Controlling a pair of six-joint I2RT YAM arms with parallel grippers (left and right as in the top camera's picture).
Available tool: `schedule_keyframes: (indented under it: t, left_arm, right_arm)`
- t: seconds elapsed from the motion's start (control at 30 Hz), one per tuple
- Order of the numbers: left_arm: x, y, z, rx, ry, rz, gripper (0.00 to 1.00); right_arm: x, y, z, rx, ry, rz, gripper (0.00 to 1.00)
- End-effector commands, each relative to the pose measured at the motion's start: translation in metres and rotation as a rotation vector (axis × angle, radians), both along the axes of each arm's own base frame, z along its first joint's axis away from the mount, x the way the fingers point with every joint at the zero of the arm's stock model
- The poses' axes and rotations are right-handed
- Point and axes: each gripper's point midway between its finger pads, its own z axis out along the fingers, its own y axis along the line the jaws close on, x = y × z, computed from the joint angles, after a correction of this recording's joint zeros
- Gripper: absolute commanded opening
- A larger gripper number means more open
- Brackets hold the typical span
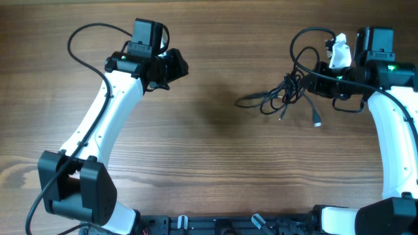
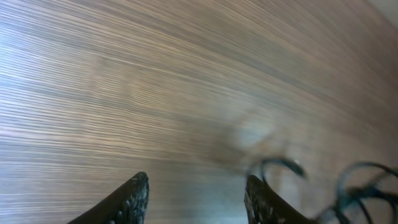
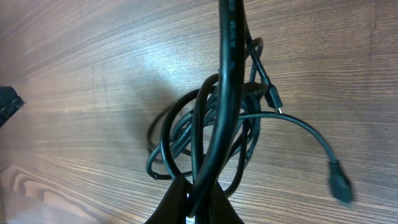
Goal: Untangle cables
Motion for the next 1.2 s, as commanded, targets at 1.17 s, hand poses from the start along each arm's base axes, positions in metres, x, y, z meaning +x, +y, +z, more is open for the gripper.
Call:
schedule_keyframes:
  t: [1.17]
  left_arm:
    - [-0.096,-0.211,-0.017,-0.142,-0.079,-0.708,0.38]
  right_arm:
    - [0.000,0.001,0.013,-0.016,-0.046,0.032,0.04]
